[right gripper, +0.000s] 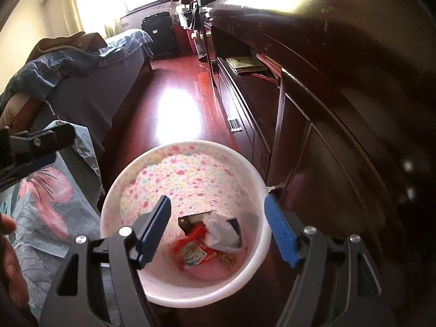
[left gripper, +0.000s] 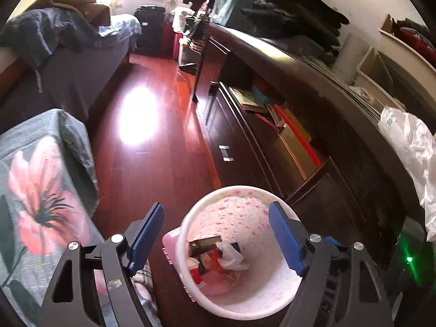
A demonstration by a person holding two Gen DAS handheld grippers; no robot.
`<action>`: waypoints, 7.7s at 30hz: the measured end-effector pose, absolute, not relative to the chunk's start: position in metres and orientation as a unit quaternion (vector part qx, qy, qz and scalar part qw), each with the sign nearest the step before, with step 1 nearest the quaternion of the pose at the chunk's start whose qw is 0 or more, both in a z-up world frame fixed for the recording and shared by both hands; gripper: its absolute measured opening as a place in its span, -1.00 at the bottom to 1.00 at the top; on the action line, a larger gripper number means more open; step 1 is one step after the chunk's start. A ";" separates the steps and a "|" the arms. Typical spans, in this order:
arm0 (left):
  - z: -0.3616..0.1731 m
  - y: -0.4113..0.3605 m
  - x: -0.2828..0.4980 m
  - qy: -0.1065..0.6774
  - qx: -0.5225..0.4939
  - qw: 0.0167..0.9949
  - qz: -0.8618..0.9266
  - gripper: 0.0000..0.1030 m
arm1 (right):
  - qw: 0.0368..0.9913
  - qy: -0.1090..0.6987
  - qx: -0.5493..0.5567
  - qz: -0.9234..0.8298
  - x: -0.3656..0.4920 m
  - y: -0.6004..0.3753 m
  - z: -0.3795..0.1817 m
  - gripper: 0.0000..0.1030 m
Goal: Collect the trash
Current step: 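Carry both items to the wastebasket and open both tools to drop them, then return to the table and grasp the orange sponge with the left tool, then grasp the white-green wet-wipes pack with the right tool, then carry sponge and wipes pack over the wastebasket and open both tools, then return to the table and grasp the cream-coloured small box with the left tool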
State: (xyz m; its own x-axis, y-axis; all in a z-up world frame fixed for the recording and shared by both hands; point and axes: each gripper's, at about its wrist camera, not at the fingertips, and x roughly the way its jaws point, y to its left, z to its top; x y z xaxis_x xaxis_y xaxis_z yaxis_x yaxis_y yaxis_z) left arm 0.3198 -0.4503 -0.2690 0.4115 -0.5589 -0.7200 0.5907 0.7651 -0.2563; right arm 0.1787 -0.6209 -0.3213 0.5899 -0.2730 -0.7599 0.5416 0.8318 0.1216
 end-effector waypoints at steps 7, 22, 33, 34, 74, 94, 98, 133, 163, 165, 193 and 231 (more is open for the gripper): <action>-0.246 -0.420 0.307 0.398 0.024 0.865 -0.305 0.70 | 0.878 0.392 0.177 -0.211 0.168 -0.599 -0.311 0.47; -0.214 -0.270 0.280 0.374 0.051 0.917 -0.132 0.93 | 0.906 0.389 0.146 -0.079 0.169 -0.473 -0.256 0.69; -0.267 -0.176 0.317 0.442 -0.009 0.895 -0.055 0.46 | 0.914 0.393 0.100 0.000 0.190 -0.386 -0.236 0.70; -0.271 -0.174 0.319 0.446 -0.010 0.894 -0.054 0.43 | 0.914 0.394 0.098 0.004 0.191 -0.382 -0.235 0.70; -0.242 0.003 0.297 0.390 -0.100 0.915 0.034 -0.30 | 0.885 0.461 -0.018 0.055 0.339 -0.203 -0.286 -0.18; -0.211 -0.078 0.277 0.379 -0.064 0.923 -0.033 -0.30 | 0.905 0.423 0.038 0.030 0.253 -0.301 -0.245 -0.18; -0.203 -0.107 0.272 0.375 -0.048 0.924 -0.059 -0.30 | 0.908 0.415 0.056 0.017 0.234 -0.327 -0.239 -0.18; -0.203 -0.401 0.264 0.368 0.064 0.870 -0.322 -0.30 | 0.886 0.382 0.165 -0.202 0.151 -0.572 -0.255 -0.17; -0.258 -0.484 0.301 0.406 0.057 0.839 -0.357 0.47 | 0.863 0.417 0.169 -0.229 0.178 -0.621 -0.313 0.04; -0.258 -0.482 0.302 0.406 0.057 0.841 -0.353 0.47 | 0.863 0.418 0.168 -0.229 0.177 -0.620 -0.314 0.08; -0.211 -0.292 0.297 0.382 0.039 0.909 -0.163 0.93 | 0.900 0.412 0.112 -0.090 0.185 -0.471 -0.252 0.63; -0.242 -0.131 0.352 0.409 -0.027 0.909 -0.072 -0.26 | 0.906 0.421 0.030 0.041 0.223 -0.310 -0.233 0.65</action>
